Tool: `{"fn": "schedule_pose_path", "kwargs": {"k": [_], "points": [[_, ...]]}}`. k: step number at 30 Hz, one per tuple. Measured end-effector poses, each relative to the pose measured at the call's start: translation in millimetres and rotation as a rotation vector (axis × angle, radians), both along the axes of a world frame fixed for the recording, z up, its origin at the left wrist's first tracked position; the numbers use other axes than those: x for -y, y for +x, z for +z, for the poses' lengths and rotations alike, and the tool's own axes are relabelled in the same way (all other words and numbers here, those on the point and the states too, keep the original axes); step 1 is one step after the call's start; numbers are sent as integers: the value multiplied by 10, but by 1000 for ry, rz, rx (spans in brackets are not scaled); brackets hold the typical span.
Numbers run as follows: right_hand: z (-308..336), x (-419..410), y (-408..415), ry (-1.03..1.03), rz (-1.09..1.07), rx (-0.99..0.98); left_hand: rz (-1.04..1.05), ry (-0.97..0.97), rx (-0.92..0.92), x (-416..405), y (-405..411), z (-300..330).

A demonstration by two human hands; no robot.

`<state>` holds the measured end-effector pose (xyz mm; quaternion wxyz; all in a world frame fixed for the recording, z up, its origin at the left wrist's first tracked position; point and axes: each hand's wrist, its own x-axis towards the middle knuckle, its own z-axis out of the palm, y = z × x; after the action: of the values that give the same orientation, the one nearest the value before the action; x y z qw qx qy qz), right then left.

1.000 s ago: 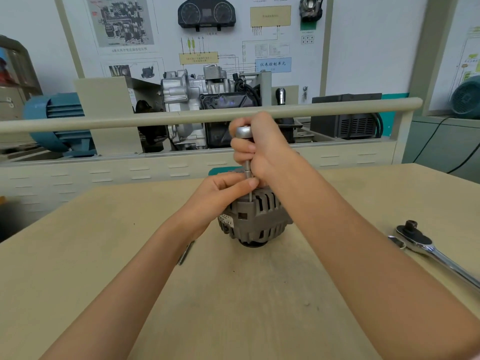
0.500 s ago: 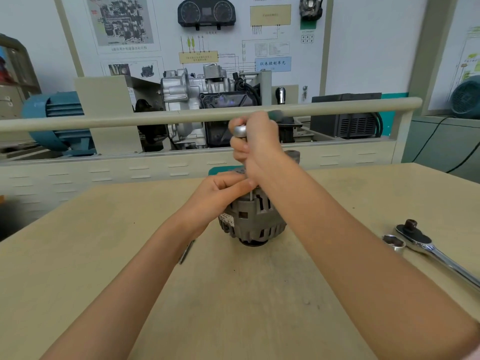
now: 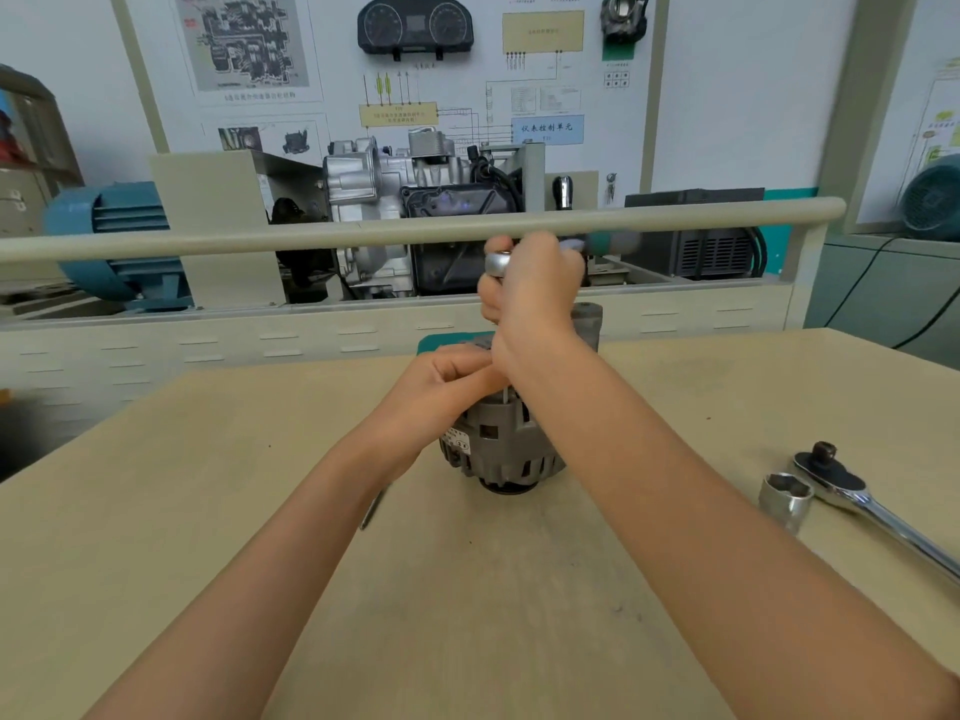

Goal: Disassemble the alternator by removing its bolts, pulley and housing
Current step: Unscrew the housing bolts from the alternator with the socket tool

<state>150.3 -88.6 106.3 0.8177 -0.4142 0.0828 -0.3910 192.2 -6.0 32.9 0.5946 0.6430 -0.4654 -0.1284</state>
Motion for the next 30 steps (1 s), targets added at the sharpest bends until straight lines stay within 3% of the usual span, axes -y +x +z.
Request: {"fn": "schedule_pose_path", "kwargs": {"k": [5,7,9,13,15,17,19,22,24,27,30], "points": [[94,279,-52,-118,821,-146,-79,17,-33,-18,24,17],[80,316,-60,-102,932,-151,-75,7,-40,-22,18,19],[82,276,-66,-67,864,-148,-48,-8,-32,-28,16,19],[-5,89,-25,9,128,-36,-8,-8,15,-8,16,8],[-36,15,10,3,-57,22,18,-6,35,-3,16,4],[0,12,13,-49,31,-59,16,-6,18,-4,16,0],[50,105,5,-79,278,-164,-17,-4,-9,-18,13,3],[69,313,6,4,781,-125,-47,21,2,-21,11,13],[50,375,-17,28,926,-98,-55,26,1,-24,8,22],[54,347,-72,20,879,-64,-47,18,7,-28,13,27],[11,155,-50,-45,377,-67,-24,14,13,-23,19,18]]}}
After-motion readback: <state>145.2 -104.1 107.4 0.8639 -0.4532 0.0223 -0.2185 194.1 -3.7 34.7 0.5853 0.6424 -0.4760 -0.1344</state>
